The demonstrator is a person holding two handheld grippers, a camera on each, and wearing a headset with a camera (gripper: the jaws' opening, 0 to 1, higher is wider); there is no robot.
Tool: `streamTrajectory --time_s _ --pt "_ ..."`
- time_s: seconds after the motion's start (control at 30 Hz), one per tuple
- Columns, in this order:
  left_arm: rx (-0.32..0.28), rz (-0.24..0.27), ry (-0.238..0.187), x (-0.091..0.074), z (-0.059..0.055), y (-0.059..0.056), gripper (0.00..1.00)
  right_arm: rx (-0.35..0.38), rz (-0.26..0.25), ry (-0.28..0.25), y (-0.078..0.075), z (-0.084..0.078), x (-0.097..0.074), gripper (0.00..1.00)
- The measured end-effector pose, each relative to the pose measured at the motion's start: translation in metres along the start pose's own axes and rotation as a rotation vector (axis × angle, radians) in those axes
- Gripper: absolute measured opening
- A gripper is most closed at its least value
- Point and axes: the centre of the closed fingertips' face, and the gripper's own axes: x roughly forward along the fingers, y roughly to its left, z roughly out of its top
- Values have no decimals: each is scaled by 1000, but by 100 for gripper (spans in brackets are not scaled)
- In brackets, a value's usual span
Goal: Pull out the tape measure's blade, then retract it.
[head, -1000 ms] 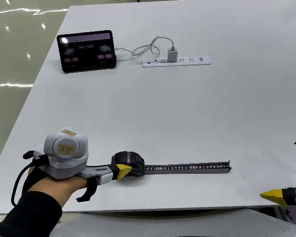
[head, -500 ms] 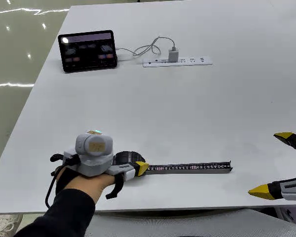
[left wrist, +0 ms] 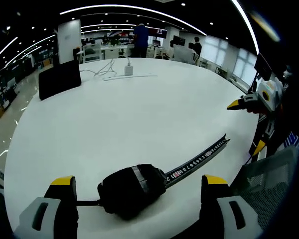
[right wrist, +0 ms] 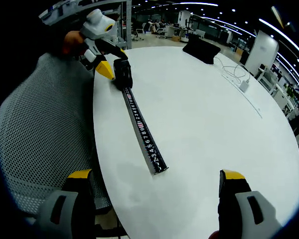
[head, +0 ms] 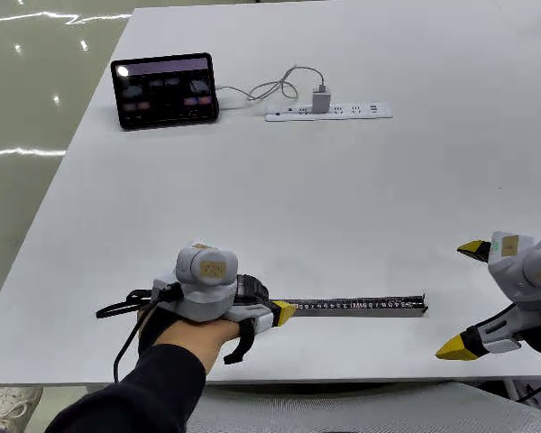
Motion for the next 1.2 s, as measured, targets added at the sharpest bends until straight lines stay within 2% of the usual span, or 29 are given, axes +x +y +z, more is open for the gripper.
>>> streamTrajectory --time_s 0.1,0.17,0.27,0.37,0.5,0.57,0.63,0.7,0.8,0.93,1.2 --pt "-7 13 -8 0 3 4 100 -5 20 2 0 4 7 100" --pt "-26 9 3 1 -1 5 100 -22 49 -2 2 6 12 100" --pt "-54 7 11 2 -4 6 100 -83 91 49 3 -1 23 100" --pt "-60 6 16 2 -5 6 100 -121 124 53 3 -1 31 95" --pt "-56 1 19 4 -6 5 100 -154 150 59 5 0 35 85" --pt "-64 -10 6 4 -4 5 100 -162 162 69 5 -1 35 79" --pt "-72 3 -9 3 0 9 100 -121 183 87 7 -3 33 68" --pt "-84 5 -1 3 -2 12 100 -129 181 82 6 -3 33 57" --pt "-106 4 -6 3 -2 12 100 -149 172 76 5 -2 32 46" --pt "-109 8 -9 3 -1 13 100 -155 175 100 4 -8 34 42" --pt "-93 8 -20 1 2 13 97 -164 193 134 2 -19 42 19"
